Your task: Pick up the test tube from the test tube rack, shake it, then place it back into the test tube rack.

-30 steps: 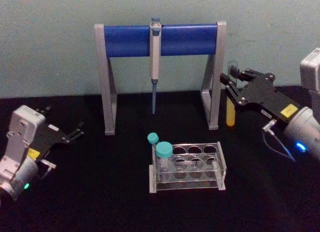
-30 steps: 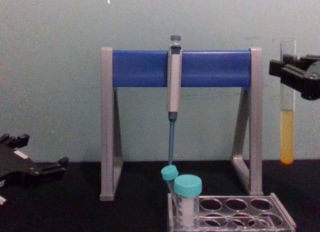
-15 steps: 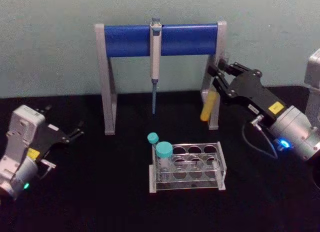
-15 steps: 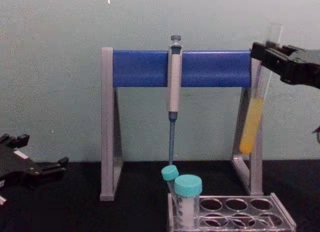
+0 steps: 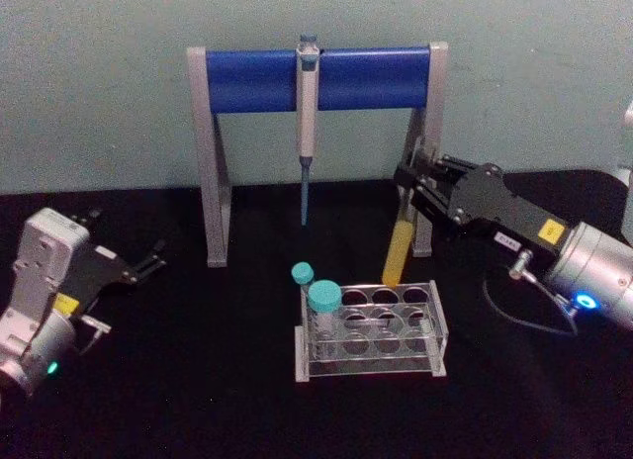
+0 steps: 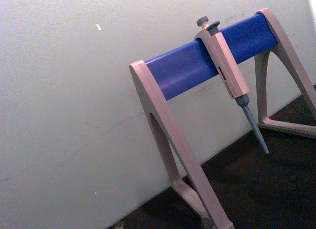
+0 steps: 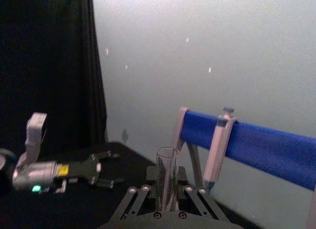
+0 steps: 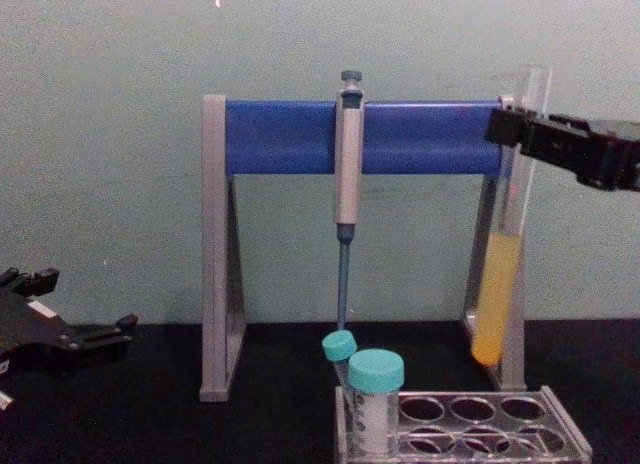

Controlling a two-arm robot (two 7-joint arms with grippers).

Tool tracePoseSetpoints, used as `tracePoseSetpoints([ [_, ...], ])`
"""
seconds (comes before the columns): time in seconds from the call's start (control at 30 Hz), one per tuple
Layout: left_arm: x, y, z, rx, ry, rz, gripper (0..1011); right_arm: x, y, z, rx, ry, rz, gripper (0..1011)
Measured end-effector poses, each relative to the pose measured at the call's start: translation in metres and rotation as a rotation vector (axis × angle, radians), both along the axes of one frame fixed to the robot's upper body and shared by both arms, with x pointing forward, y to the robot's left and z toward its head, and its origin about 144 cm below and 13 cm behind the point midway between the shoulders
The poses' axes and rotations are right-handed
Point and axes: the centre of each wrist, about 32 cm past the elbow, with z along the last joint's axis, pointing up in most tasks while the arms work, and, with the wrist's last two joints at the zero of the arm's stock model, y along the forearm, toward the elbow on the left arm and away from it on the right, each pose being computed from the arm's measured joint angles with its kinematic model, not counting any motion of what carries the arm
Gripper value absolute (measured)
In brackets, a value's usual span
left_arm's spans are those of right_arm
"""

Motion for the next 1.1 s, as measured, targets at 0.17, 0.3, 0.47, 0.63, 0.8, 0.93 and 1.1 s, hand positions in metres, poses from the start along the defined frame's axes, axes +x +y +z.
tracePoseSetpoints([
  [0.17,0.000,0.000,0.000,0.000,0.000,0.000,1001,-0.004,-0.008,0.005,-0.070,-0.001,-0.010,235],
  [0.3,0.000,0.000,0.000,0.000,0.000,0.000,1001,-0.007,-0.012,0.009,-0.127,-0.028,-0.061,235],
  [0.47,0.000,0.000,0.000,0.000,0.000,0.000,1001,-0.008,-0.009,0.008,-0.166,-0.109,-0.147,235],
  [0.63,0.000,0.000,0.000,0.000,0.000,0.000,1001,-0.006,-0.002,0.004,-0.152,-0.157,-0.209,235],
  [0.8,0.000,0.000,0.000,0.000,0.000,0.000,1001,0.000,0.008,-0.004,-0.100,-0.172,-0.235,235],
  [0.93,0.000,0.000,0.000,0.000,0.000,0.000,1001,0.005,0.014,-0.009,-0.050,-0.159,-0.221,235],
  [1.1,0.000,0.000,0.000,0.000,0.000,0.000,1001,0.013,0.019,-0.013,0.033,-0.120,-0.129,235],
])
